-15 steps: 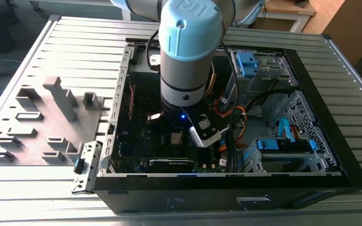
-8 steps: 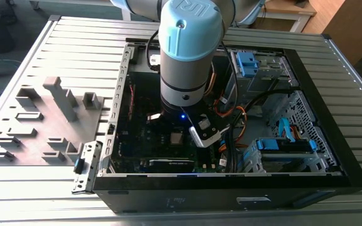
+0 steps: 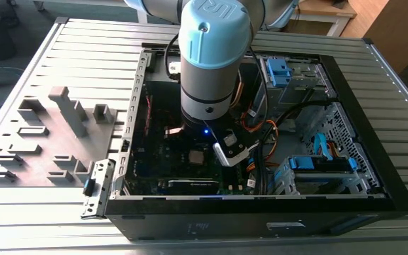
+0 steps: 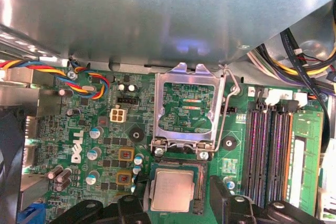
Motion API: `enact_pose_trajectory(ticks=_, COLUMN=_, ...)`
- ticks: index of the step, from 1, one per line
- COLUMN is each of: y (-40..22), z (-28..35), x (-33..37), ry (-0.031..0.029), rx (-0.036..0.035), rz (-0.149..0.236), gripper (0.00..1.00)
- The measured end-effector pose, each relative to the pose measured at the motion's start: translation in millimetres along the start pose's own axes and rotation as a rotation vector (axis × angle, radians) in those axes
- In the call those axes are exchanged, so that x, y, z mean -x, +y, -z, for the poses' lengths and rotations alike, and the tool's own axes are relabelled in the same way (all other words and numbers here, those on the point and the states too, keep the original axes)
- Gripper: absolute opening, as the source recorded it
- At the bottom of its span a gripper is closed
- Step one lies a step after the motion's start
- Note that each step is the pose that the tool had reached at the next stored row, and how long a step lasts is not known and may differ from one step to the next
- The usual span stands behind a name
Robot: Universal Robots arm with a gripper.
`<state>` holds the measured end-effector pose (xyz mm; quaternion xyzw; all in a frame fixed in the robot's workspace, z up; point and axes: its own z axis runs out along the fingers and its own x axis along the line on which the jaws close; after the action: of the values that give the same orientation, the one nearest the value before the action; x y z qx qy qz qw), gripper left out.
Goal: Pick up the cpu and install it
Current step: 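Place the cpu into insertion slot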
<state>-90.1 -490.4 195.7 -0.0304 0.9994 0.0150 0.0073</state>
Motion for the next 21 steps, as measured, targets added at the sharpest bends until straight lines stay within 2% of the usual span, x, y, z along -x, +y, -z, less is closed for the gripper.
enact_pose_trajectory(ticks=9, y=0.0, z=-3.0, x=-0.2, ry=0.0004, rx=-0.0048, rz=0.000, gripper=0.57)
enact_pose_trajectory(ticks=17, y=0.0, z=-3.1, x=-0.3, ry=0.0006, rx=-0.0064, rz=0.000, gripper=0.57)
enact_pose_trajectory(ticks=18, y=0.0, z=-3.1, x=-0.3, ry=0.0006, rx=-0.0067, rz=0.000, gripper=0.56)
enact_pose_trajectory(ticks=19, y=0.0, z=-3.1, x=-0.3, ry=0.0006, rx=-0.0069, rz=0.000, gripper=0.50)
enact_pose_trajectory(ticks=21, y=-0.1, z=-3.1, x=-0.3, ry=0.0006, rx=-0.0074, rz=0.000, gripper=0.50)
